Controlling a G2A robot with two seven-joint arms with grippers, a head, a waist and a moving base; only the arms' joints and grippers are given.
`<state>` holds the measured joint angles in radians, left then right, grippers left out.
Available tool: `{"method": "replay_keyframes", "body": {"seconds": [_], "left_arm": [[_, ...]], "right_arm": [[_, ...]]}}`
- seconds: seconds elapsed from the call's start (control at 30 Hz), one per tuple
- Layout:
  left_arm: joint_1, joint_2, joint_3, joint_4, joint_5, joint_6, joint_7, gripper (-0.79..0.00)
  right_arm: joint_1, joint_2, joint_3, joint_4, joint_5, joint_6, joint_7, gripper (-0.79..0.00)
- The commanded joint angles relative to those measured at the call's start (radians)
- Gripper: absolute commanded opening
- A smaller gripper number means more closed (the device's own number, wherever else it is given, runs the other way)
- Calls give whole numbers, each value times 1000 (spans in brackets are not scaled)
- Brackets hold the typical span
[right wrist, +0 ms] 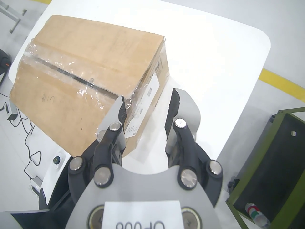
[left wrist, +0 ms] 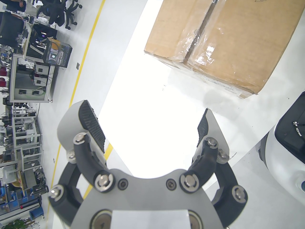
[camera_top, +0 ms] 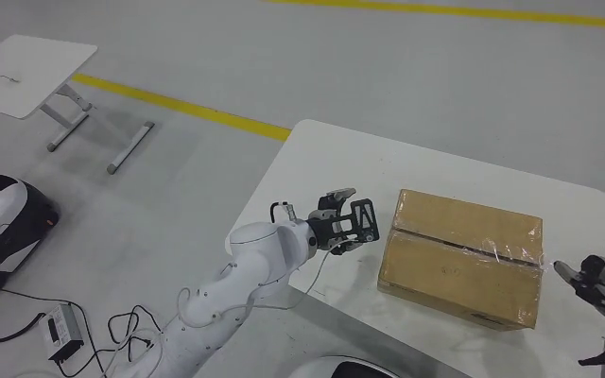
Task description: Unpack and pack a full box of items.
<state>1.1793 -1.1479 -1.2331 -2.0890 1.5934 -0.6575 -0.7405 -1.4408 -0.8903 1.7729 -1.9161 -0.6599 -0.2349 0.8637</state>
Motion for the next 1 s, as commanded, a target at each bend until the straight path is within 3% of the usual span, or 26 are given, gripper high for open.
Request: {"method": "replay_keyframes", "body": {"seconds": [0.0, 0.03, 0.07, 0.1, 0.13, 0.17, 0.4, 0.73, 0.97], "left_arm": [[2, 1, -1, -2, 0, 0, -1, 0], [2, 1, -1, -3, -1, 0, -1, 0], [3, 1, -2, -4, -2, 1, 0, 0], [4, 2, -2, -5, -2, 1, 0, 0], [4, 2, -3, -5, -3, 2, 0, 0], [5, 2, -3, -6, -3, 3, 0, 0], [14, 5, -21, -20, -7, 22, 0, 0], [26, 8, -36, -29, -9, 23, 2, 0], [26, 8, -36, -29, -9, 23, 2, 0]], "right_arm": [[-12, 0, 26, -21, 18, -7, -21, -403], [-21, -1, 35, -34, 36, -14, -39, -422], [-29, -1, 43, -51, 46, -26, -55, -493], [-37, -2, 49, -67, 48, -38, -76, -570], [-45, -3, 48, -87, 58, -53, -106, -751], [-54, -5, 43, -100, 63, -67, -128, -785], [-36, -19, -133, -122, 37, -131, -276, -785], [205, -63, -509, 51, -124, -106, -336, -785], [289, -88, -619, 175, -173, -73, -348, -785]]}}
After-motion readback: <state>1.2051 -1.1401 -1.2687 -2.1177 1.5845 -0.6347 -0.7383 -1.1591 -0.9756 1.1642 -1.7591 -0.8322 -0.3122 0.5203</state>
